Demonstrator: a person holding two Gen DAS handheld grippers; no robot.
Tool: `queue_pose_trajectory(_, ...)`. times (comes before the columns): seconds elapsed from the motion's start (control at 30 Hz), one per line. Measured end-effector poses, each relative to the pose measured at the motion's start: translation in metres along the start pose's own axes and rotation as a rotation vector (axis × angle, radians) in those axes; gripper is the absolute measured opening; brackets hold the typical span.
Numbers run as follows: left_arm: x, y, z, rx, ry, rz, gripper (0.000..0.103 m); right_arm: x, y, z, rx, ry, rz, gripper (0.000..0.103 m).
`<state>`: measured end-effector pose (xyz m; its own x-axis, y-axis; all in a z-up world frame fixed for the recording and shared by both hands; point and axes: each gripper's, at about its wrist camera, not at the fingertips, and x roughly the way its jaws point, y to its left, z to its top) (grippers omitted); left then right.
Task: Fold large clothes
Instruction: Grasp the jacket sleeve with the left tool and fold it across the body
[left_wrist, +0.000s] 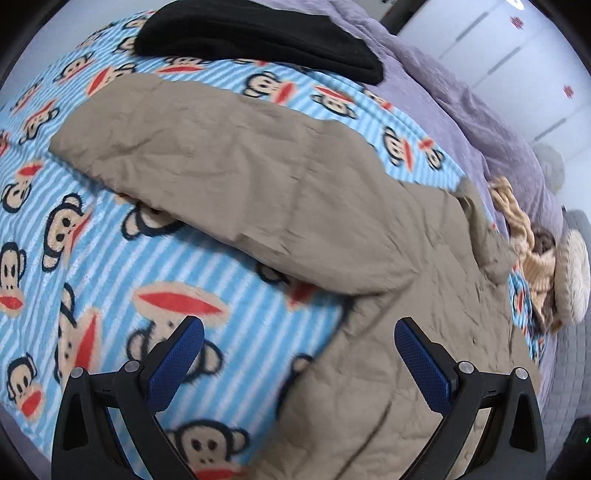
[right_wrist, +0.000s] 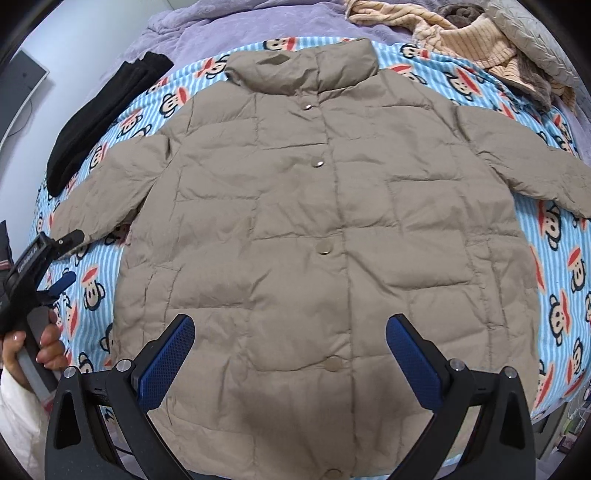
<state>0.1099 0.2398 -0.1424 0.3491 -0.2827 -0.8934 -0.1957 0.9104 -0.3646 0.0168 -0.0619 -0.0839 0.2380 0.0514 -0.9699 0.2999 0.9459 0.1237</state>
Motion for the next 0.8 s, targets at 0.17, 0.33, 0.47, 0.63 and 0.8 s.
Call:
queue_pose_trajectory(0.17,0.039,0.064,0.041,-0.113,-0.008,0.038,0.103,0.027,0.030,0.002,-0.020,0.026,0.004,0.103)
queue_pose_trajectory(0.33,0.065,0.090,0.078,-0.166,-0.039,0.001,0.103,0.044,0.050,0.006,-0.041,0.032,0.005,0.103)
queue_pose_trajectory(0.47,0.073,0.085,0.107,-0.172,-0.083,0.015,0.103,0.051,0.060,0.013,-0.041,0.036,-0.004,0.103)
queue_pose_trajectory(0.63,0.076,0.074,0.127,-0.160,-0.116,0.058,0.051,0.053,0.063,0.019,-0.029,0.024,-0.002,0.103)
queue_pose_trajectory(0.8,0.059,0.052,0.135,-0.055,-0.151,0.025,0.011,0.055,0.054,0.019,-0.011,0.030,0.004,0.103)
